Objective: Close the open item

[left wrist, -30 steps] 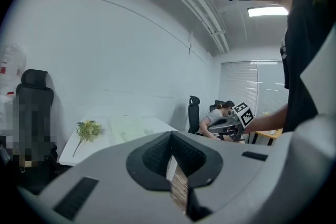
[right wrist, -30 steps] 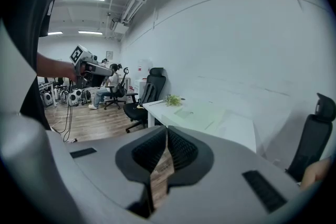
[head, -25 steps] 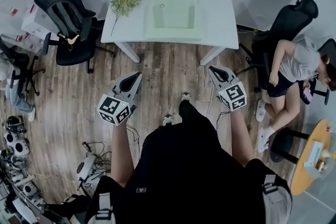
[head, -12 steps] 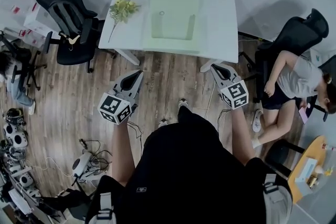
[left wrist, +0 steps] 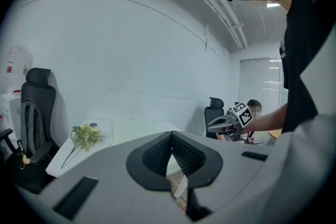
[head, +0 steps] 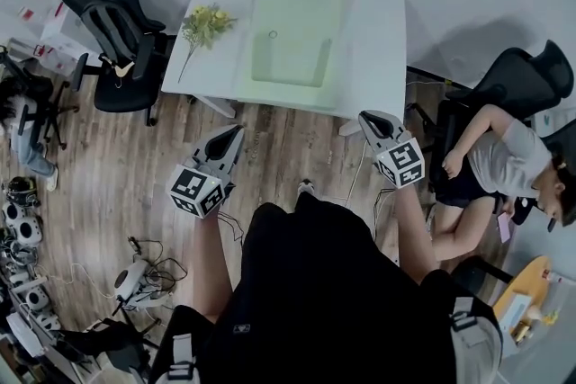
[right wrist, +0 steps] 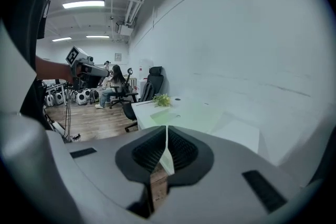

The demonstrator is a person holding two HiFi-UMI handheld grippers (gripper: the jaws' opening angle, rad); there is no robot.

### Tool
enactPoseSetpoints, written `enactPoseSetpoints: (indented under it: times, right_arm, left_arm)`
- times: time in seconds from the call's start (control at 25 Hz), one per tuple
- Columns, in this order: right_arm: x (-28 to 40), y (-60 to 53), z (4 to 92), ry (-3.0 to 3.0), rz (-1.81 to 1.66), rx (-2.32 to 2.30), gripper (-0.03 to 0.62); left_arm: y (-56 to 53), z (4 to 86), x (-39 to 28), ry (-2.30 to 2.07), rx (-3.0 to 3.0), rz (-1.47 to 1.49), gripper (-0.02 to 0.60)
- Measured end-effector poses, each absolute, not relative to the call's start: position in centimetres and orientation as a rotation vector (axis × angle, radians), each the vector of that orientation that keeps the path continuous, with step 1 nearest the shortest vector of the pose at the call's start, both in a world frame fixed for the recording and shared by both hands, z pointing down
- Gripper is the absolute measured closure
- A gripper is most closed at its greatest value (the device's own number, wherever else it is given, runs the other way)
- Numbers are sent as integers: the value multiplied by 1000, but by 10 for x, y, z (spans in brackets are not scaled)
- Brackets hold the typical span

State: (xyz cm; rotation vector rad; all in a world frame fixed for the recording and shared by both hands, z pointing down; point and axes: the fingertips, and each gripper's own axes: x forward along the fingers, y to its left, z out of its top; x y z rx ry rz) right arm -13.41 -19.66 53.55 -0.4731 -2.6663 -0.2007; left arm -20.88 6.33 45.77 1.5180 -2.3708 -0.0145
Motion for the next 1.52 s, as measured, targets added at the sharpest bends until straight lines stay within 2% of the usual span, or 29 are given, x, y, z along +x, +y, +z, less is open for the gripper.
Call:
enactPoseSetpoints:
  times: [0.84, 1.52]
  right_arm:
    - [-263, -221, 534, -2660, -242, -470, 586]
    - [-361, -245, 541, -2578, -342, -504, 585]
  left_arm:
    - [8, 503, -289, -2177, 1634, 16, 575]
    - [-3, 552, -324, -1951, 1721, 55, 575]
